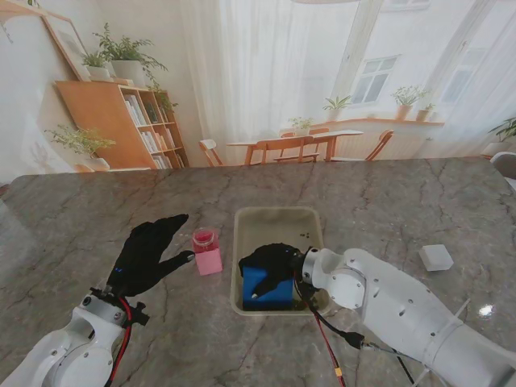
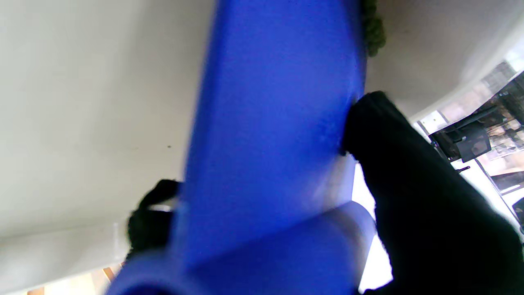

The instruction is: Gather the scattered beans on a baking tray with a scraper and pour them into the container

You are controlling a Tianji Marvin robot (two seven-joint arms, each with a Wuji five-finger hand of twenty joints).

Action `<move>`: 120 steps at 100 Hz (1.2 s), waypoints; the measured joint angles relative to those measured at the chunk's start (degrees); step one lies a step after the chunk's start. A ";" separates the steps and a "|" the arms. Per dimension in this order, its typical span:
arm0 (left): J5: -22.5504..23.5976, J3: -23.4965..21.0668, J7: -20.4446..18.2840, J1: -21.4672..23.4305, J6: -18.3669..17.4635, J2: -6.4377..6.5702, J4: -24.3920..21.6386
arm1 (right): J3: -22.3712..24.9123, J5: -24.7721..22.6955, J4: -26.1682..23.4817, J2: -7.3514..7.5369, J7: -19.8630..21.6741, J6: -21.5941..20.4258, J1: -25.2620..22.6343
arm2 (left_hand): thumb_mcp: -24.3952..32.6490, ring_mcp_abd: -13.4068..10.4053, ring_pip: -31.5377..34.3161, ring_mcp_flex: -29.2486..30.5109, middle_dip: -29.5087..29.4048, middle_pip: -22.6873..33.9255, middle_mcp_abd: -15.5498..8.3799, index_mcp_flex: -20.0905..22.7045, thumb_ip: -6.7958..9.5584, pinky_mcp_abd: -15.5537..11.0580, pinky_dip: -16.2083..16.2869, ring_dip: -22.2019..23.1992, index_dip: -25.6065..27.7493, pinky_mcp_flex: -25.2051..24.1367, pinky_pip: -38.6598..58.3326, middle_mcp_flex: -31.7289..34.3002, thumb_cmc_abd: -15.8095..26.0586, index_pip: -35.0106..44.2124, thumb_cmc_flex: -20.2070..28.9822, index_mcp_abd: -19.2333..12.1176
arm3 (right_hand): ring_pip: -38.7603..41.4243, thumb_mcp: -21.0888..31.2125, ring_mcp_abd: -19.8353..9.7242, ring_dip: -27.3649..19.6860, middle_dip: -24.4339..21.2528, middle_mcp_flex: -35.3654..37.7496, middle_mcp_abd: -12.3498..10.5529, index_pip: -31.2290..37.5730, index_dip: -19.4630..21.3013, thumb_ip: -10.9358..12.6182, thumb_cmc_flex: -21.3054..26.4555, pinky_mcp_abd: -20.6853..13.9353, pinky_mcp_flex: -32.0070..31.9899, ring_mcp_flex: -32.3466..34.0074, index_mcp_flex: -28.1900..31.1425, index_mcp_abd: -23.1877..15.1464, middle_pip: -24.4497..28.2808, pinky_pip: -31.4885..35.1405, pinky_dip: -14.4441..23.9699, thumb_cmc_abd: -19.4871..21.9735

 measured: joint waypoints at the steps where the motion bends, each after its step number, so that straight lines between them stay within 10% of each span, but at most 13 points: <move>1: 0.00 0.00 0.00 0.00 0.00 0.00 0.00 | 0.09 -0.08 -0.09 0.02 -0.03 0.06 -0.09 | 0.00 0.00 0.00 0.00 0.00 0.00 0.00 0.00 0.00 0.00 0.00 0.00 0.00 0.00 0.00 0.00 0.00 0.00 0.00 0.00 | 0.09 0.00 -0.04 0.00 0.00 0.00 0.00 0.00 0.00 0.00 0.00 -0.01 0.00 0.01 0.00 0.00 0.00 0.00 0.01 0.00; 73: 0.02 -0.01 -0.03 0.01 0.00 0.00 -0.02 | 14.76 -11.58 -14.23 1.62 -1.58 10.02 -12.79 | 0.00 0.00 0.00 0.01 0.00 0.00 0.00 0.00 0.00 0.00 0.00 0.00 0.00 0.00 0.00 0.00 0.00 0.00 0.00 0.00 | 0.42 1.48 1.37 -0.22 0.07 0.12 0.14 0.00 0.00 -0.57 3.12 -0.15 0.02 -0.61 0.15 -2.94 -0.01 0.58 0.04 0.02; 120: 0.03 0.03 -0.10 0.01 0.01 0.00 -0.03 | 17.44 -17.38 -15.73 1.60 -6.17 16.19 -11.12 | 0.00 0.00 0.00 0.02 0.00 0.00 0.00 0.00 0.00 0.00 0.00 0.00 0.00 0.00 -0.01 0.00 0.00 0.00 0.00 0.00 | -4.57 3.17 5.77 -0.18 -0.30 -3.43 0.81 0.02 0.00 -0.52 6.14 5.60 -4.11 -6.58 0.15 -5.55 -4.86 -6.72 -2.13 0.11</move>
